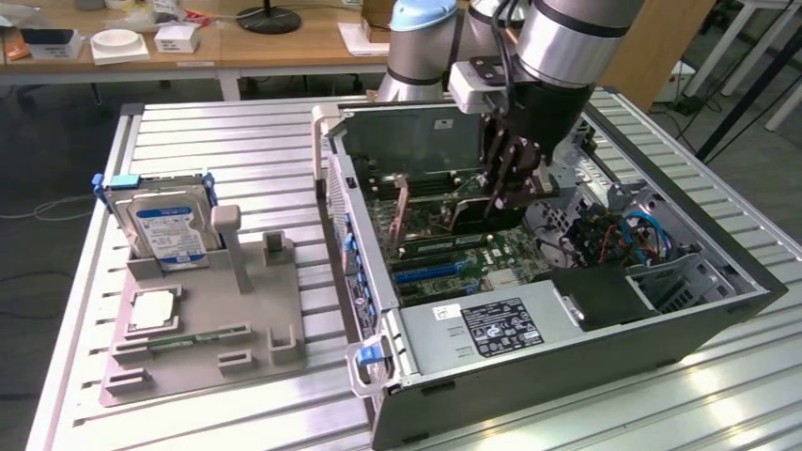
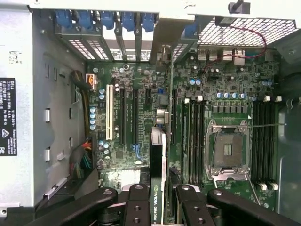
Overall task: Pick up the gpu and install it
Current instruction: 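Insert the gpu into the slot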
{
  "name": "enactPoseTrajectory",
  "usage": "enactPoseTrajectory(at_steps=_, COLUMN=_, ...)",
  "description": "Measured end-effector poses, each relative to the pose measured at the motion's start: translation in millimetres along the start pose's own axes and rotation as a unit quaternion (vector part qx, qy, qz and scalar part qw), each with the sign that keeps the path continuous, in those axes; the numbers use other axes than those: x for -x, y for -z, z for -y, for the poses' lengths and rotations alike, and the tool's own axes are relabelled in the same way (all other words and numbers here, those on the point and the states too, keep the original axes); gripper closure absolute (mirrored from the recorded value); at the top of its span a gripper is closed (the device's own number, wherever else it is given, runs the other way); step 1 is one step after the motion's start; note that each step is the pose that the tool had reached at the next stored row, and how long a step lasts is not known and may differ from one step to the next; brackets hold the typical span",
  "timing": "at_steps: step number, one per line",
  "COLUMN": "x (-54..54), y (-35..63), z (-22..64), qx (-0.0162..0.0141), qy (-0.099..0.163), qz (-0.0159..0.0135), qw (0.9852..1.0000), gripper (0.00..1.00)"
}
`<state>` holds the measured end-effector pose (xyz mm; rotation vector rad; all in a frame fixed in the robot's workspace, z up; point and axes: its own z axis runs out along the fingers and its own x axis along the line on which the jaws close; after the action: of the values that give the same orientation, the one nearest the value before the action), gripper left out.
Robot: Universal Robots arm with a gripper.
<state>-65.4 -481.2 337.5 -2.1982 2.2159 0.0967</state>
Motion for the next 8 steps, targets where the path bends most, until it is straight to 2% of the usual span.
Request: enactPoseTrajectory(at_steps=8, x=-0.1, y=-2.4, z=0.2, qx=0.0000, qy=0.000, qz=0.0006, qw=1.0000, gripper=0.74)
